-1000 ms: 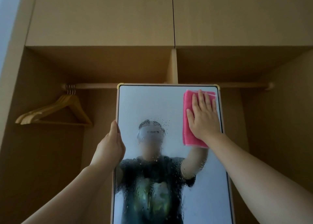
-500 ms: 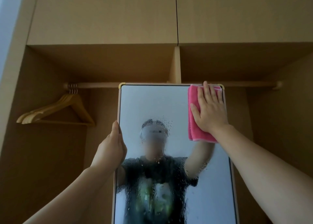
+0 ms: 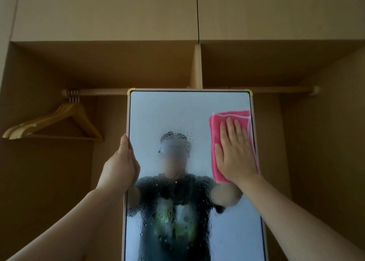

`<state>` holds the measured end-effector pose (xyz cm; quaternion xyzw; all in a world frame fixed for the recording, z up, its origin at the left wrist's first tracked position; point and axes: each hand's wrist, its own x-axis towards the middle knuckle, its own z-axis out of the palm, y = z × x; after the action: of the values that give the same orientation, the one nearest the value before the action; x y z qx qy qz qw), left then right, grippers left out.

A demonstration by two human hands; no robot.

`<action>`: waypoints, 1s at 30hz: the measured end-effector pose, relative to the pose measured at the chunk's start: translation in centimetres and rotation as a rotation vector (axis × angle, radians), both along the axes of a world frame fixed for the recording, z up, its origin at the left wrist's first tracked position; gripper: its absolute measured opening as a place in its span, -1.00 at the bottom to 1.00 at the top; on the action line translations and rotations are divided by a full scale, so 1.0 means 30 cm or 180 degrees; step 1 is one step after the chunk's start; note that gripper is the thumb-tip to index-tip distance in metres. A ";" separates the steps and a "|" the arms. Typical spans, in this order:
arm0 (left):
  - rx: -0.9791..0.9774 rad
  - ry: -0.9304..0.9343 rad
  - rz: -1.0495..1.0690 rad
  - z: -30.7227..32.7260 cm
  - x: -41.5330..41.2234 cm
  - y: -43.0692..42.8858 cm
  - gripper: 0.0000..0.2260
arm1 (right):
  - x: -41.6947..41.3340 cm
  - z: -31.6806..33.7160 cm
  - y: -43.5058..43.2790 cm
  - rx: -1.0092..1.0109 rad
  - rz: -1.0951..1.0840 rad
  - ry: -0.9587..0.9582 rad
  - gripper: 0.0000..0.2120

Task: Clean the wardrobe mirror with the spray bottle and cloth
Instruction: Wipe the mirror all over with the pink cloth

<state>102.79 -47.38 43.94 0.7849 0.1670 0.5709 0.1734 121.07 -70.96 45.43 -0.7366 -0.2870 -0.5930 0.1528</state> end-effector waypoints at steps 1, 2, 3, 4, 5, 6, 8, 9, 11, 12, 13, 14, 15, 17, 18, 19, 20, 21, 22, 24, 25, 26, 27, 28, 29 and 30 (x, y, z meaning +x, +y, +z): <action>0.0005 -0.0011 -0.0008 0.001 0.000 -0.002 -0.57 | 0.000 -0.032 0.000 -0.0011 0.0013 -0.0007 -0.42; 0.0001 -0.0011 -0.0008 -0.001 0.002 0.003 -0.56 | 0.001 -0.064 -0.001 -0.0022 0.0027 -0.0021 -0.42; 0.0038 -0.0006 0.0009 -0.001 0.003 0.003 -0.56 | 0.003 -0.092 -0.003 -0.0042 0.0037 -0.0037 -0.42; 0.0072 0.0014 0.0044 -0.002 0.006 0.008 -0.55 | 0.006 -0.118 -0.006 -0.0070 0.0038 -0.0045 -0.42; 0.0103 0.0028 0.0079 0.000 0.008 0.009 -0.55 | 0.009 -0.140 -0.010 -0.0096 0.0034 -0.0047 -0.42; 0.0055 0.0029 0.0095 0.001 0.009 0.009 -0.56 | 0.011 -0.157 -0.014 -0.0116 0.0028 -0.0044 -0.42; -0.0025 0.0021 0.0086 0.001 0.004 -0.002 -0.58 | 0.014 -0.176 -0.024 -0.0158 0.0009 -0.0026 -0.42; -0.0018 0.0016 0.0065 0.000 0.000 -0.007 -0.59 | 0.014 -0.178 -0.027 -0.0176 0.0004 -0.0019 -0.42; -0.0021 0.0043 0.0030 -0.003 -0.008 -0.013 -0.59 | 0.017 -0.177 -0.034 -0.0206 0.0001 -0.0018 -0.42; -0.0041 0.0069 0.0035 -0.003 -0.009 -0.011 -0.58 | 0.019 -0.175 -0.038 -0.0226 0.0000 -0.0013 -0.42; -0.0057 0.0092 0.0039 -0.002 -0.012 -0.012 -0.57 | 0.022 -0.171 -0.041 -0.0255 -0.0005 -0.0011 -0.42; -0.0071 0.0110 0.0044 -0.001 -0.013 -0.012 -0.57 | 0.026 -0.168 -0.045 -0.0286 -0.0010 -0.0009 -0.42; -0.0054 0.0121 0.0040 0.000 -0.015 -0.015 -0.57 | 0.029 -0.162 -0.049 -0.0313 -0.0008 -0.0010 -0.42; -0.0047 0.0122 0.0021 0.000 -0.017 -0.016 -0.57 | 0.030 -0.146 -0.053 -0.0354 0.0007 -0.0009 -0.42; -0.0059 0.0119 0.0015 -0.001 -0.018 -0.013 -0.57 | 0.030 -0.136 -0.054 -0.0374 0.0007 -0.0005 -0.42; -0.0062 0.0111 0.0010 -0.001 -0.019 -0.011 -0.57 | 0.030 -0.127 -0.056 -0.0396 -0.0001 0.0001 -0.42; -0.0071 0.0113 0.0007 -0.002 -0.018 -0.007 -0.57 | 0.032 -0.118 -0.057 -0.0419 -0.0013 0.0013 -0.41; -0.0073 0.0114 0.0005 -0.004 -0.018 -0.006 -0.57 | 0.034 -0.108 -0.059 -0.0440 -0.0021 0.0024 -0.41; -0.0075 0.0122 0.0011 -0.005 -0.015 -0.005 -0.57 | 0.036 -0.099 -0.061 -0.0452 -0.0021 0.0030 -0.41; -0.0066 0.0126 0.0001 -0.004 -0.013 -0.007 -0.57 | 0.039 -0.076 -0.064 -0.0465 -0.0017 0.0028 -0.40; -0.0057 0.0108 -0.0012 -0.003 -0.012 -0.008 -0.57 | 0.039 -0.062 -0.066 -0.0474 -0.0018 0.0025 -0.40; -0.0047 0.0095 -0.0020 -0.002 -0.013 -0.010 -0.57 | 0.039 -0.046 -0.067 -0.0483 -0.0019 0.0017 -0.40; -0.0039 0.0089 -0.0024 -0.002 -0.015 -0.012 -0.57 | 0.038 -0.030 -0.069 -0.0491 -0.0022 0.0006 -0.40; -0.0038 0.0084 -0.0020 -0.001 -0.015 -0.010 -0.57 | 0.038 -0.012 -0.069 -0.0495 -0.0027 -0.0005 -0.40; -0.0046 0.0082 -0.0008 0.000 -0.016 -0.010 -0.57 | 0.037 0.007 -0.069 -0.0489 -0.0031 -0.0012 -0.40; -0.0050 0.0091 0.0016 -0.001 -0.016 -0.009 -0.57 | 0.037 0.028 -0.068 -0.0472 -0.0031 -0.0011 -0.41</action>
<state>102.31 -47.65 43.91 0.7912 0.1759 0.5588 0.1757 122.19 -73.01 46.27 -0.7462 -0.3268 -0.5722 0.0945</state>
